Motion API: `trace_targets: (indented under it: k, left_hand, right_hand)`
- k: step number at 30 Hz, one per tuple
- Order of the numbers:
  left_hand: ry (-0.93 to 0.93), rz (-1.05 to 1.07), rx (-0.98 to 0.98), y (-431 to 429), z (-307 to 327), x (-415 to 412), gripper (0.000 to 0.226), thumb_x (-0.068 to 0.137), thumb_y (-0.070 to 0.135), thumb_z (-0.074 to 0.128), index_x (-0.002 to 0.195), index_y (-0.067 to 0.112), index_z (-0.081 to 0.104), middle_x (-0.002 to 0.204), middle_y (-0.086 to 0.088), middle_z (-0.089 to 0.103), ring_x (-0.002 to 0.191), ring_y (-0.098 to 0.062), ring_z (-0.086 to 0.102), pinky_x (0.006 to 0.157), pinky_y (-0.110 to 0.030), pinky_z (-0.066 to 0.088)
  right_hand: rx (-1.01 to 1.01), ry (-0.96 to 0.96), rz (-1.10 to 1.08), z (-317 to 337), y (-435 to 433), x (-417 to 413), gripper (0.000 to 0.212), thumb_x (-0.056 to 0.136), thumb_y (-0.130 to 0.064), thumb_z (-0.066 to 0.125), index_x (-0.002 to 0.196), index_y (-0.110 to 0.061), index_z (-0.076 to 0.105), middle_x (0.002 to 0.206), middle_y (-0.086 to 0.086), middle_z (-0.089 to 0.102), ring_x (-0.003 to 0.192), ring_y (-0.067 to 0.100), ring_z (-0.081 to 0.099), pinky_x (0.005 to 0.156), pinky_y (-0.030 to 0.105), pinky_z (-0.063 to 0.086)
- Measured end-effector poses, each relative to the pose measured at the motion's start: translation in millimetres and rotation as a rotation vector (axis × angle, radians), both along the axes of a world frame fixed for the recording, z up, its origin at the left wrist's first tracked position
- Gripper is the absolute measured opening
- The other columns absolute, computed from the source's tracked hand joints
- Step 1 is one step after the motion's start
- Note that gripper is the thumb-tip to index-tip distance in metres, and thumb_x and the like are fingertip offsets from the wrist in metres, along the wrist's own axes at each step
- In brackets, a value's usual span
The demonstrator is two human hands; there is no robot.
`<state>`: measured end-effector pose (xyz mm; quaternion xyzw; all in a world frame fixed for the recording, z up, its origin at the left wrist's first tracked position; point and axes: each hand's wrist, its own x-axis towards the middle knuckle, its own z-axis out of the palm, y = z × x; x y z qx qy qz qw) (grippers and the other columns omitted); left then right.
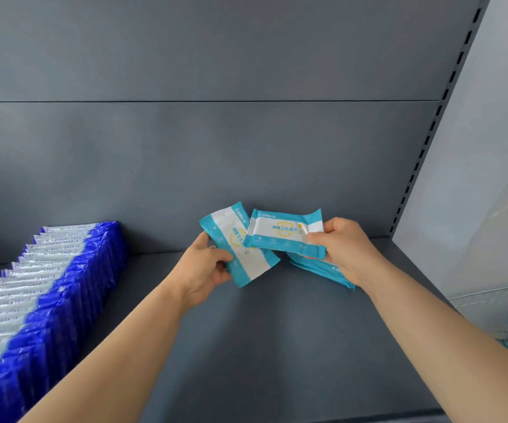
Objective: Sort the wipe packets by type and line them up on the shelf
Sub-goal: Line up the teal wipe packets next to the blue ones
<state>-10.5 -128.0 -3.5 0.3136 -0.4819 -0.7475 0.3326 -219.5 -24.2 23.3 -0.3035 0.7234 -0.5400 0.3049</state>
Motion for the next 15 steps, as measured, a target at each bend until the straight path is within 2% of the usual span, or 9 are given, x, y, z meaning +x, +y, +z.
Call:
trace_targets:
  k: [2, 4, 6, 8, 10, 12, 14, 15]
  left_hand:
    - [0.097, -0.003, 0.065, 8.8, 2.0, -7.3, 0.047, 0.093, -0.012, 0.036, 0.130, 0.013, 0.050, 0.118, -0.015, 0.067, 0.100, -0.032, 0.069, 0.073, -0.043, 0.059]
    - [0.185, 0.026, 0.139, 14.3, 2.4, -14.3, 0.040, 0.096, -0.004, 0.037, 0.130, 0.012, 0.049, 0.121, -0.017, 0.065, 0.101, -0.034, 0.068, 0.076, -0.046, 0.059]
    - [0.232, 0.040, 0.193, 19.2, 2.0, -19.4, 0.034, 0.099, 0.008, 0.041, 0.132, 0.010, 0.048, 0.126, -0.019, 0.061, 0.104, -0.035, 0.067, 0.083, -0.050, 0.057]
    - [0.228, -0.008, 0.169, 24.7, 3.3, -23.0, 0.036, 0.100, 0.025, 0.047, 0.134, 0.012, 0.048, 0.126, -0.017, 0.062, 0.108, -0.034, 0.065, 0.088, -0.049, 0.055]
    - [0.173, -0.053, 0.073, 29.1, 3.2, -26.4, 0.039, 0.097, 0.032, 0.052, 0.131, 0.013, 0.051, 0.121, -0.013, 0.066, 0.108, -0.030, 0.066, 0.089, -0.044, 0.055]
    - [0.058, 0.018, -0.011, 30.3, 3.9, -27.7, 0.035, 0.091, 0.025, 0.062, 0.123, 0.011, 0.057, 0.110, -0.009, 0.072, 0.099, -0.024, 0.070, 0.077, -0.035, 0.059]
    - [-0.100, 0.145, -0.098, 24.8, 1.1, -26.3, 0.036, 0.082, 0.019, 0.074, 0.115, 0.011, 0.060, 0.102, -0.007, 0.073, 0.085, -0.019, 0.072, 0.063, -0.026, 0.058]
    - [-0.154, 0.186, -0.131, 20.3, -1.1, -24.5, 0.036, 0.080, 0.017, 0.076, 0.111, 0.010, 0.061, 0.100, -0.008, 0.073, 0.080, -0.017, 0.072, 0.059, -0.023, 0.056]
  right_hand:
    - [-0.040, -0.106, -0.030, -8.1, -1.6, 8.9, 0.018, 0.083, -0.002, 0.067, 0.098, -0.001, 0.056, 0.100, 0.012, 0.069, 0.086, 0.023, 0.071, 0.076, 0.037, 0.060]
    - [-0.061, -0.181, -0.036, -16.7, -4.3, 16.5, 0.016, 0.084, -0.002, 0.066, 0.096, -0.002, 0.056, 0.103, 0.014, 0.069, 0.091, 0.025, 0.070, 0.086, 0.044, 0.057]
    - [-0.049, -0.173, -0.042, -22.9, -6.6, 21.9, 0.018, 0.082, -0.008, 0.068, 0.096, -0.005, 0.057, 0.102, 0.011, 0.070, 0.094, 0.025, 0.069, 0.090, 0.047, 0.054]
    - [-0.031, -0.128, -0.042, -25.7, -7.2, 27.2, 0.021, 0.079, -0.014, 0.070, 0.095, -0.008, 0.059, 0.099, 0.009, 0.070, 0.095, 0.025, 0.068, 0.090, 0.049, 0.053]
    - [-0.039, -0.134, -0.039, -26.0, -6.9, 30.6, 0.020, 0.080, -0.014, 0.069, 0.095, -0.007, 0.059, 0.100, 0.009, 0.070, 0.094, 0.025, 0.069, 0.089, 0.049, 0.054]
    - [-0.057, -0.140, -0.003, -25.9, -5.4, 30.5, 0.019, 0.081, -0.011, 0.069, 0.095, -0.003, 0.059, 0.100, 0.010, 0.071, 0.093, 0.025, 0.069, 0.088, 0.049, 0.055]
    - [-0.041, -0.031, 0.060, -24.4, -0.9, 24.3, 0.015, 0.081, -0.015, 0.069, 0.092, -0.007, 0.064, 0.097, 0.007, 0.072, 0.095, 0.026, 0.069, 0.090, 0.049, 0.053]
    - [-0.030, 0.047, 0.086, -22.5, 2.7, 17.6, 0.014, 0.082, -0.019, 0.068, 0.093, -0.012, 0.066, 0.098, 0.004, 0.072, 0.097, 0.024, 0.068, 0.090, 0.044, 0.054]
